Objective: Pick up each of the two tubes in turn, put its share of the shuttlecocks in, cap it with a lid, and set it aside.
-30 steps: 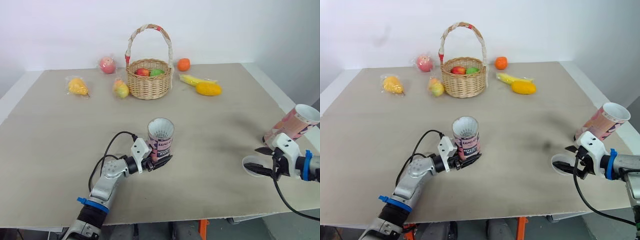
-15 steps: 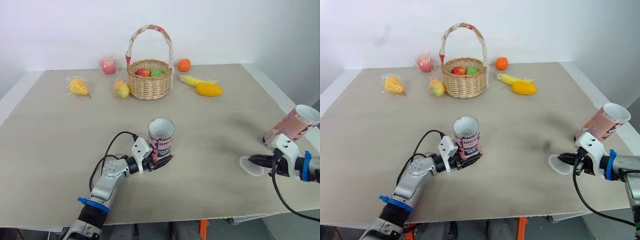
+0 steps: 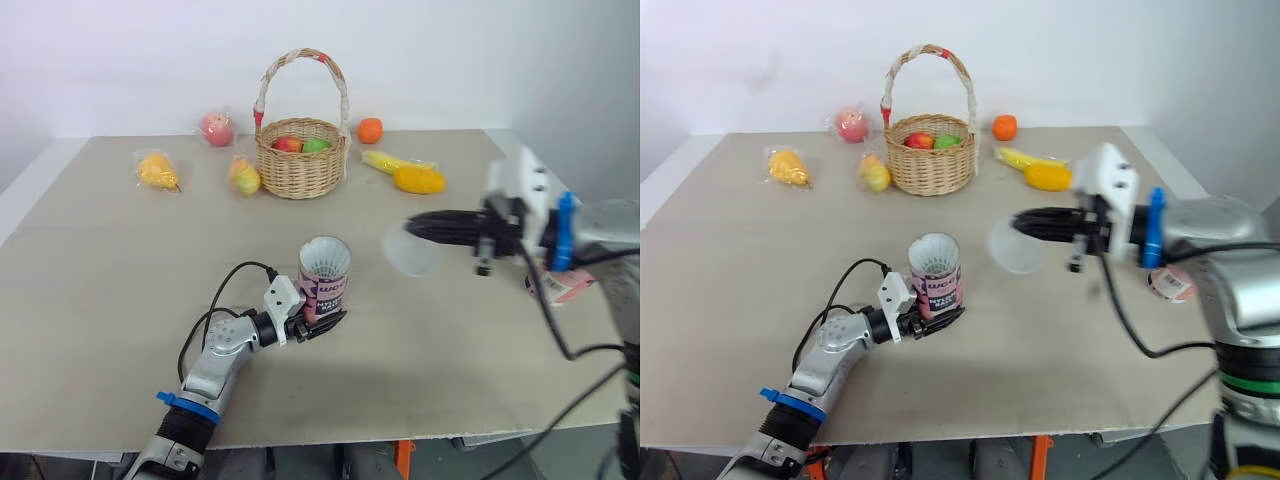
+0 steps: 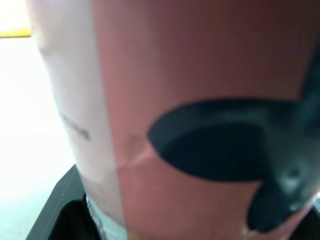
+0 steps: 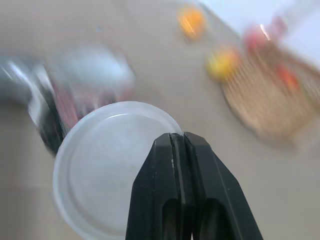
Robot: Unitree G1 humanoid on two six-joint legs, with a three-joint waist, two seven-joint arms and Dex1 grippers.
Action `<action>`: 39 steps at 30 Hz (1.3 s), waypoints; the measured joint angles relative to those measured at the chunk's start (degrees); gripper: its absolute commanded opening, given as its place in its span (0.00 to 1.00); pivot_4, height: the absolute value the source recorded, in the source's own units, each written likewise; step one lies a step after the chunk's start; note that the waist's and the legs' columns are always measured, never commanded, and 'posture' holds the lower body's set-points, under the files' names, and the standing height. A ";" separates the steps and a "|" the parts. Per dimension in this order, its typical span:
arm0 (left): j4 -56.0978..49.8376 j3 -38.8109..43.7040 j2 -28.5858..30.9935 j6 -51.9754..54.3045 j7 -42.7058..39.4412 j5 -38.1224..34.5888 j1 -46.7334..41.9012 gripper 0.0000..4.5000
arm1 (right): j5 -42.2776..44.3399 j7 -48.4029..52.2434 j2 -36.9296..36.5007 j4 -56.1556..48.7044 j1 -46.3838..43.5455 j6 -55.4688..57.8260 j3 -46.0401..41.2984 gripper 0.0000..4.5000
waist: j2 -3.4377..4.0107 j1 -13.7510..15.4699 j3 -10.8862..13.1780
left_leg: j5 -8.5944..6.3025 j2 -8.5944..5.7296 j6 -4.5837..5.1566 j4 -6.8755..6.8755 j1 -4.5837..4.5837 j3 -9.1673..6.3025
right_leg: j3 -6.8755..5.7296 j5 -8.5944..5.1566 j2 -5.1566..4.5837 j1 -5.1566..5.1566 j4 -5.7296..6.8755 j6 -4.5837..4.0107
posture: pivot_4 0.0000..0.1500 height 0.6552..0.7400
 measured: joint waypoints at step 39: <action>0.38 -0.69 -0.15 -1.13 1.06 1.04 -0.32 0.67 | -20.17 3.83 7.04 1.82 -14.50 -4.76 20.76 0.03 | 0.17 -0.26 -0.08 | 0.01 -0.30 0.08 -0.04 -0.21 -0.11 | -0.60 -0.10 -0.73 -0.10 -0.03 -0.01 | 1.00 1.00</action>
